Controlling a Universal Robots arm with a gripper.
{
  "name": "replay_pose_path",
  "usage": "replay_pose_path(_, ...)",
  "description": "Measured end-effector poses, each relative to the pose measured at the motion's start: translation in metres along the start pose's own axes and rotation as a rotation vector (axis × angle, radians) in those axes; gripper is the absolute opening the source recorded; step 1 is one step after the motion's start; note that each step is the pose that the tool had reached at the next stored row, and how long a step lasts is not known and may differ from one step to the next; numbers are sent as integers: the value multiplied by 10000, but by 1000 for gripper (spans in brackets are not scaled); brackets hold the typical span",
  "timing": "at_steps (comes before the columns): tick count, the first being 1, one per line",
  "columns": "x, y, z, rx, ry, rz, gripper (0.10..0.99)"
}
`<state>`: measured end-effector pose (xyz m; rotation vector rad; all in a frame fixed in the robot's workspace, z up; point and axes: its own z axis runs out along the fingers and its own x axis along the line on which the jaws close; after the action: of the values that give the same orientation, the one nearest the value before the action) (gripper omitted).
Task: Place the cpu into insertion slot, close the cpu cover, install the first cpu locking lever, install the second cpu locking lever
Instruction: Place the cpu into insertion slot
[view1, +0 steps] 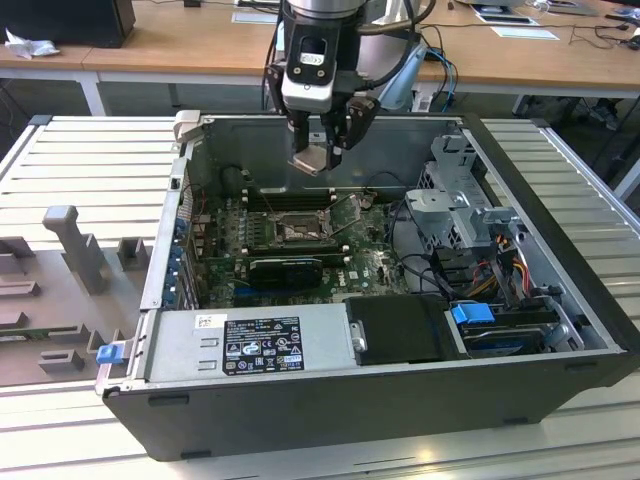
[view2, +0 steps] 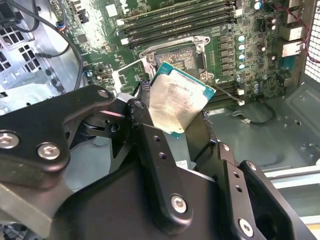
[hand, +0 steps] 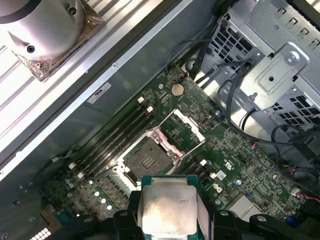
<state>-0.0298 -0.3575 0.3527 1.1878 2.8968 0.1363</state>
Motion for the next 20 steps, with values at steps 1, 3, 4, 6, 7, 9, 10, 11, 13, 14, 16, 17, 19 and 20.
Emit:
replay_pose_path(1, 0, -1, 6, 2, 2, 2, 529)
replay_pose_path(3, -1, -1, 15, 5, 1, 25, 529)
replay_pose_path(4, -2, -1, 17, 2, -10, 156, 529)
replay_pose_path(6, -1, -2, 22, -10, -38, 497, 529)
replay_pose_path(7, -2, -2, 25, -16, -68, 836, 529)
replay_pose_path(9, -2, -3, 31, -26, -109, 1300, 529)
replay_pose_path(10, -2, -3, 34, -31, -123, 1474, 529)
replay_pose_path(11, -2, -3, 38, -38, -143, 1712, 529)
replay_pose_path(13, -2, -4, 47, -47, -181, 2154, 529)
replay_pose_path(14, -2, -4, 52, -51, -193, 2307, 529)
replay_pose_path(16, -3, -6, 73, -68, -244, 2922, 529)
replay_pose_path(17, -3, -7, 80, -73, -260, 3114, 529)
replay_pose_path(19, -3, -8, 95, -85, -295, 3544, 529)
replay_pose_path(20, -3, -9, 102, -89, -311, 3727, 529)
